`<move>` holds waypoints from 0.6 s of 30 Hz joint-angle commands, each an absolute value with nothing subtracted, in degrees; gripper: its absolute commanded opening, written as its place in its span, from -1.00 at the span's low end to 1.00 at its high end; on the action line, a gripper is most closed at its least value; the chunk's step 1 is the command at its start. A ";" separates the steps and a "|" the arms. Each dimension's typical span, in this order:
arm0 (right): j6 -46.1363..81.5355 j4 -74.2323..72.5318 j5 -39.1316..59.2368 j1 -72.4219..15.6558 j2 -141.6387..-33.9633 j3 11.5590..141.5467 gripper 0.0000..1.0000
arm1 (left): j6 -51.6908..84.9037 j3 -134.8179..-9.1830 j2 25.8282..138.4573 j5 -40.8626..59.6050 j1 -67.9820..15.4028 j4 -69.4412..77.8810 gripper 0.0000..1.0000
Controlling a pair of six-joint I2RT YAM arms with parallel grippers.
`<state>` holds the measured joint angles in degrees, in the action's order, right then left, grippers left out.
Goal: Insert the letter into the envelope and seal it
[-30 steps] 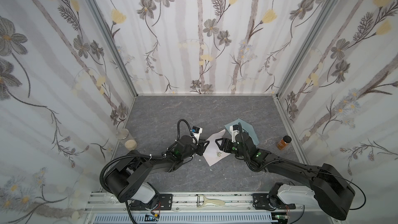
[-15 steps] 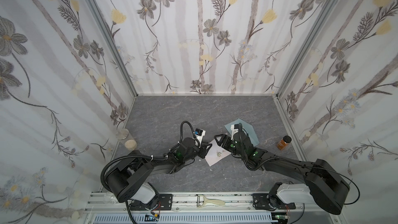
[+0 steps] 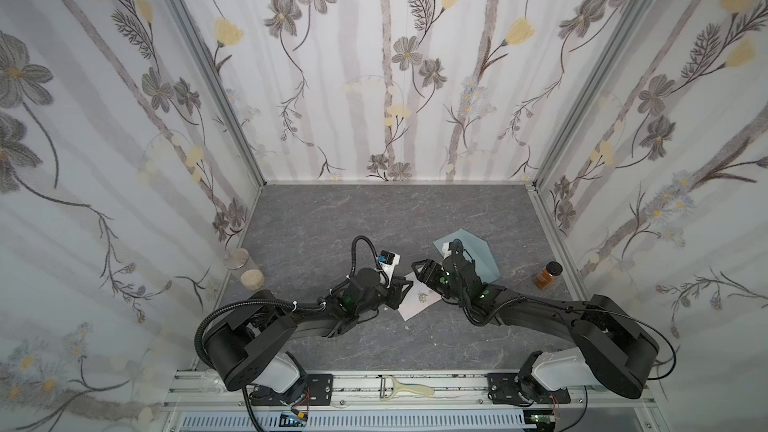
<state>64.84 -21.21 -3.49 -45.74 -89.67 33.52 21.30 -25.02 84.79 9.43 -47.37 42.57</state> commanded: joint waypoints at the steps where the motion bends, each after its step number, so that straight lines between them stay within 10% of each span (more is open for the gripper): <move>1: 66.53 -24.17 -5.01 -45.88 -90.51 33.19 0.20 | 22.67 -24.39 84.01 8.28 -47.55 43.81 -0.32; 18: 66.88 -26.56 -3.86 -45.86 -90.22 28.65 -1.00 | 29.21 -21.26 73.28 16.18 -35.09 41.57 -0.11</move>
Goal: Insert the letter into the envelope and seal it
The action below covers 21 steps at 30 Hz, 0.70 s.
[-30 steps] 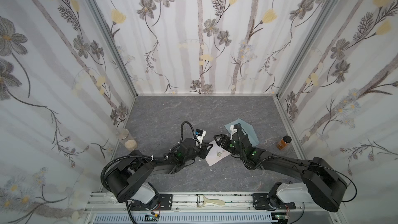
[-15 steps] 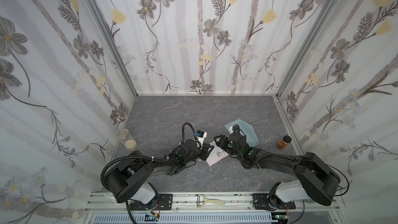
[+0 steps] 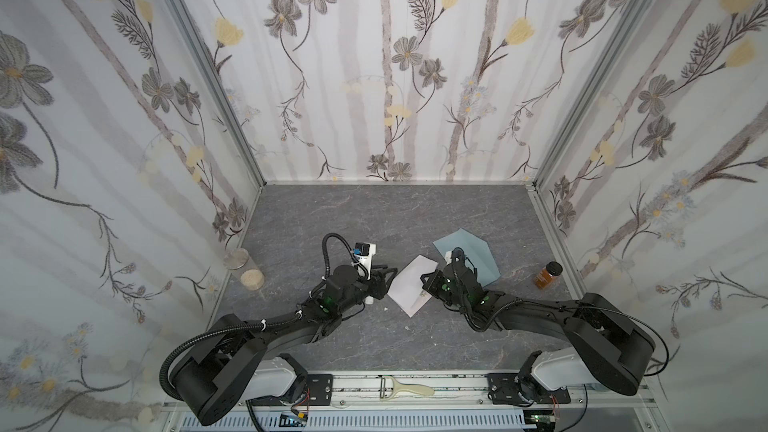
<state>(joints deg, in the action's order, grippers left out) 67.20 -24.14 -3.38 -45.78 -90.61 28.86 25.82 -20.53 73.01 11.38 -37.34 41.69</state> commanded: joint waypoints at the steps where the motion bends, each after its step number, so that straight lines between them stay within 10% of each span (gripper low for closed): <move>1: 66.19 -26.35 -3.82 -45.88 -89.95 28.65 -1.00 | 30.16 -21.92 74.14 18.17 -33.64 41.25 -0.09; 21: 50.38 -21.01 12.01 -35.56 -74.45 25.32 -1.00 | 35.90 -33.59 93.47 39.94 -28.92 40.56 0.22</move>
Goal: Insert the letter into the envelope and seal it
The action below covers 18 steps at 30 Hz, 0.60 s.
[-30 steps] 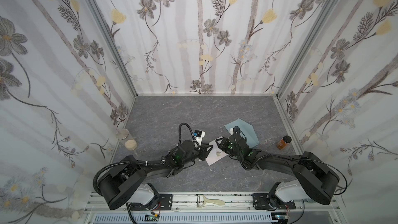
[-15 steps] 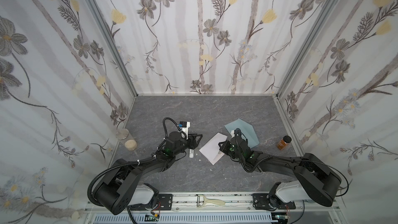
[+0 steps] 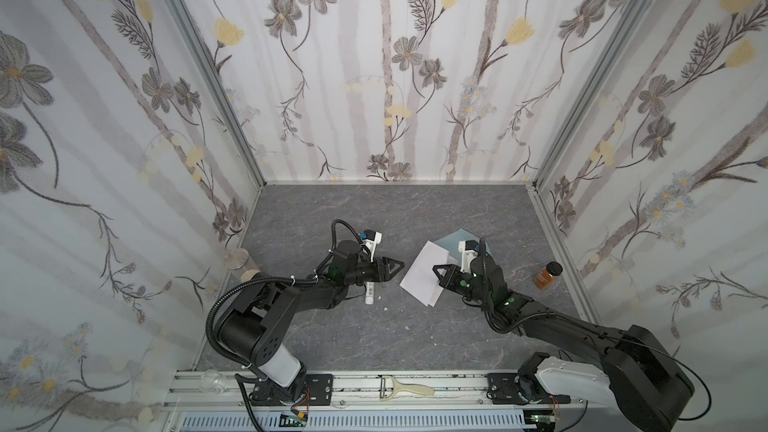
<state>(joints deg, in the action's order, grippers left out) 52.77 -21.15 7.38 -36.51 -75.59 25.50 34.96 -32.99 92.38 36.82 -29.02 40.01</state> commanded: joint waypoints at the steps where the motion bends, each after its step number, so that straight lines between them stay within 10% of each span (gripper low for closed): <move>1: 50.28 -20.99 12.97 -34.90 -73.91 25.19 -1.00 | 36.04 -33.66 94.22 40.25 -28.94 40.68 0.26; 18: 52.02 -27.17 24.70 -31.64 -76.59 25.21 -1.00 | 39.23 -36.04 103.75 46.47 -31.01 48.25 0.36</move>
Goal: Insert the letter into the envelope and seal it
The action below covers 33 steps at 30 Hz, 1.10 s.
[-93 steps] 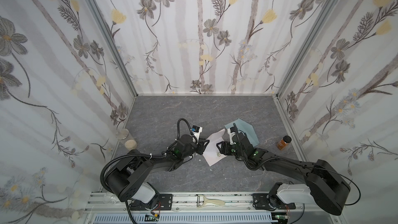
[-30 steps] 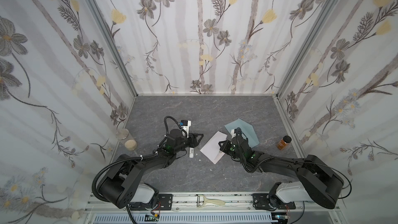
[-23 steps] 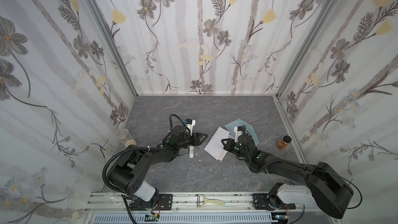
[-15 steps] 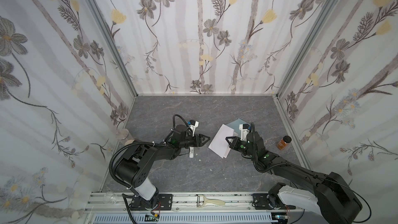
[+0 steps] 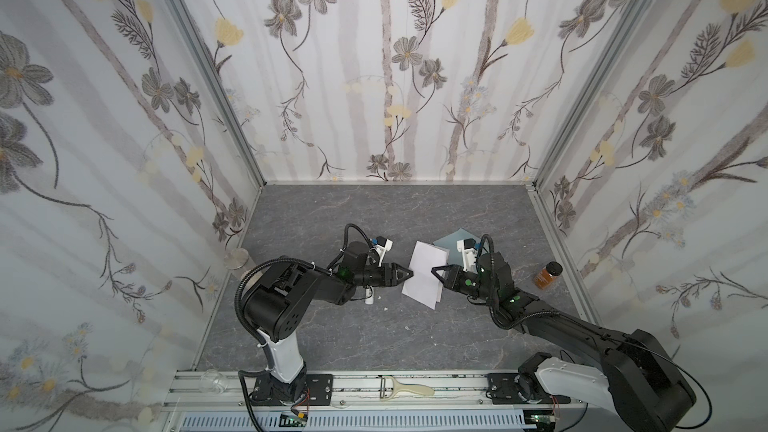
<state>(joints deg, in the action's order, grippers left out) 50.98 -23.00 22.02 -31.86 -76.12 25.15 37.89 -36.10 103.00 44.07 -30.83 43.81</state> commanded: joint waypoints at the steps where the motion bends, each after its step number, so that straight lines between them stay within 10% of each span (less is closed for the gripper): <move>1: 52.24 -27.61 25.31 -31.39 -76.80 25.21 -1.00 | 39.33 -35.88 104.05 46.55 -31.11 48.62 0.36; 33: 50.19 -27.42 27.80 -27.66 -80.26 26.62 -0.85 | 45.79 -32.17 103.89 49.66 -32.70 60.16 -0.21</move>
